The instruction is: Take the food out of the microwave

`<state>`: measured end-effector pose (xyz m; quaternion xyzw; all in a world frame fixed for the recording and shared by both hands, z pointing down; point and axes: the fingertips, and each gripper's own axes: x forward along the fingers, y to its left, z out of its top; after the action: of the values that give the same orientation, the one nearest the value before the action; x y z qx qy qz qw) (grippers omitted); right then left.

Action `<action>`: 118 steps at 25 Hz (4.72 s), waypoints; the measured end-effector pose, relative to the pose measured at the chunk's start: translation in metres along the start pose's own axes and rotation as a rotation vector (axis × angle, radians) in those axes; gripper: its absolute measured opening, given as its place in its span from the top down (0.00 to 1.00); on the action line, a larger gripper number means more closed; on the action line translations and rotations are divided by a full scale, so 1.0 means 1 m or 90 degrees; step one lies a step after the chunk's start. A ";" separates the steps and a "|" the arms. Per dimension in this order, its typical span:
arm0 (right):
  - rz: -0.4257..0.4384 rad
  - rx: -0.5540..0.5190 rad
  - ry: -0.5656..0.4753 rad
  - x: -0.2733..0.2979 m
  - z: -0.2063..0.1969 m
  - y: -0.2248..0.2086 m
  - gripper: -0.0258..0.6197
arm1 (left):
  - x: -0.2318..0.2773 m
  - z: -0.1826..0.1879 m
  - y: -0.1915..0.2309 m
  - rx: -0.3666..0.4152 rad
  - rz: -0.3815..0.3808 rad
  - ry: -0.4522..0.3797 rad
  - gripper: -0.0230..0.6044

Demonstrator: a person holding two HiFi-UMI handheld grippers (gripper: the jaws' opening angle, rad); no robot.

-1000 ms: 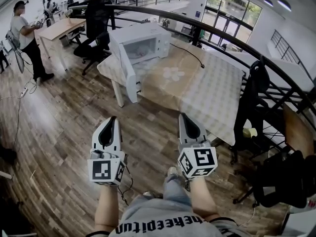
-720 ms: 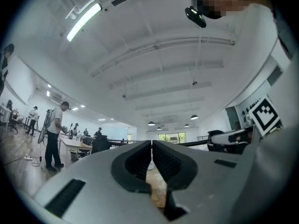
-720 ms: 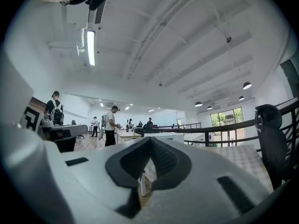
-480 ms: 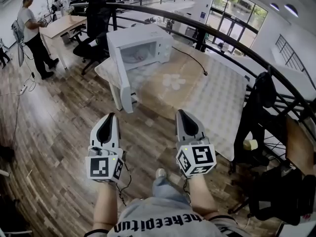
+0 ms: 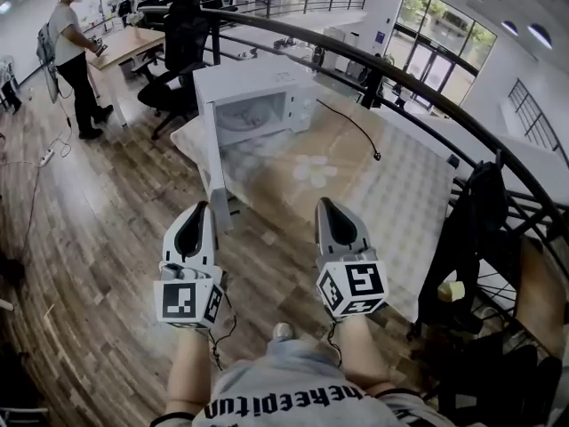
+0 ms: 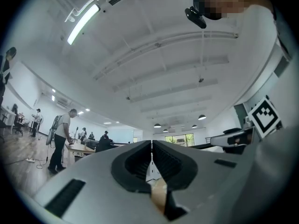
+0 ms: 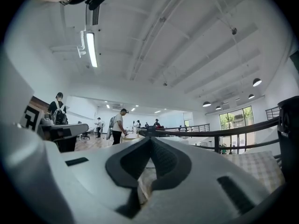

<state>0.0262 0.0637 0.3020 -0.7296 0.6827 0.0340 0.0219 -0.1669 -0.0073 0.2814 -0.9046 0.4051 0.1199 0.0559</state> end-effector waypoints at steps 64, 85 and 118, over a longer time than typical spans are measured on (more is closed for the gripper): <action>0.023 0.015 0.041 0.305 -0.057 -0.124 0.95 | 0.319 -0.139 0.030 -0.061 -0.051 0.052 0.95; 0.173 0.010 0.109 0.398 -0.100 -0.095 0.95 | 0.326 -0.158 0.042 -0.045 0.015 0.090 0.95; 0.327 0.002 0.280 0.476 -0.260 -0.093 0.95 | 0.330 -0.211 0.033 -0.011 0.150 0.132 0.95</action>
<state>0.1552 -0.4243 0.5216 -0.5234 0.8328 -0.1208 -0.1339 0.0573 -0.3088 0.3981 -0.8588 0.5111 0.0348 -0.0088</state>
